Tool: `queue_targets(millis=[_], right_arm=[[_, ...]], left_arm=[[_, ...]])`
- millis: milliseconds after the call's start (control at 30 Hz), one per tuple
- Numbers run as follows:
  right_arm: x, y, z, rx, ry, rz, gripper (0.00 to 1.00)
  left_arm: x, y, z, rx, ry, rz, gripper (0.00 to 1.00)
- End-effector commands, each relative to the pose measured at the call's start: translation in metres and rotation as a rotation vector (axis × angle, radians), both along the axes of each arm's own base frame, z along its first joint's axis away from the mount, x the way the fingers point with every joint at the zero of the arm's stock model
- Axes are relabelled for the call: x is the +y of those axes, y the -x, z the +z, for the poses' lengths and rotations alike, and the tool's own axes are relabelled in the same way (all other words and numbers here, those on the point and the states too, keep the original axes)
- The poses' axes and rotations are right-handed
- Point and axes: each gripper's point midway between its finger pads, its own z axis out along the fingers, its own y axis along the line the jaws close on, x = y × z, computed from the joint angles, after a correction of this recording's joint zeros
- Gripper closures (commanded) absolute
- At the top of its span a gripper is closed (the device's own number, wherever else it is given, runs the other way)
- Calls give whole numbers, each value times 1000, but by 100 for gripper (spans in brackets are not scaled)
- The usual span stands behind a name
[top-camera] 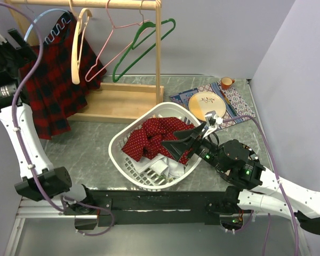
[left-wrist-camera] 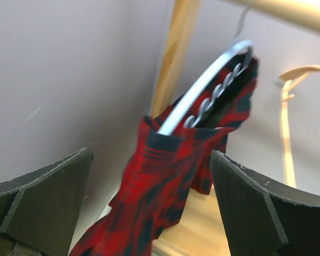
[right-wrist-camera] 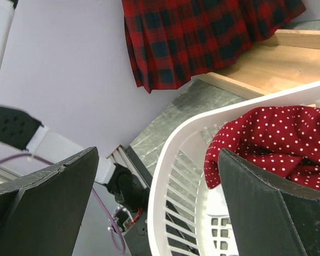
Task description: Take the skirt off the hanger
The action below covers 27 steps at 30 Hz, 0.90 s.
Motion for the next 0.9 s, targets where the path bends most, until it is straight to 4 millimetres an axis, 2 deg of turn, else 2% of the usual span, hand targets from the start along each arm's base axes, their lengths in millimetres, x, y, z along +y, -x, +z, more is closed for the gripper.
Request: queue_targets(millis=[0,100,167,200,233,300,600,733,867], right_arm=[[0,2,7,-28,2,9,0],[-1,1,7,-35,3,1,0],[0,-1,6,-42,1,-5,0],[0,-2,5,-42,6,-10,0],[0,-4,5,-44,7,-18,0],[2,-5,3,-41,20,-20,0],[5,-6,6,-50,20,-17,0],[5,-7,6,-53,22,-22,0],[6,-8,6,-52,25,-20,0]], left_arm=[[-2,-9,-5,-7,28,-89,3],[7,-18,-17,17,28,-102,3],[-3,-27,-23,28,12,-178,3],[-4,-31,-33,43,18,-201,2],[-7,-34,-31,30,5,-221,1],[-11,-38,-39,38,4,-253,7],[-22,-47,-28,-4,-27,-341,40],[-35,-50,-34,1,9,-407,42],[-36,-55,-36,3,5,-397,41]])
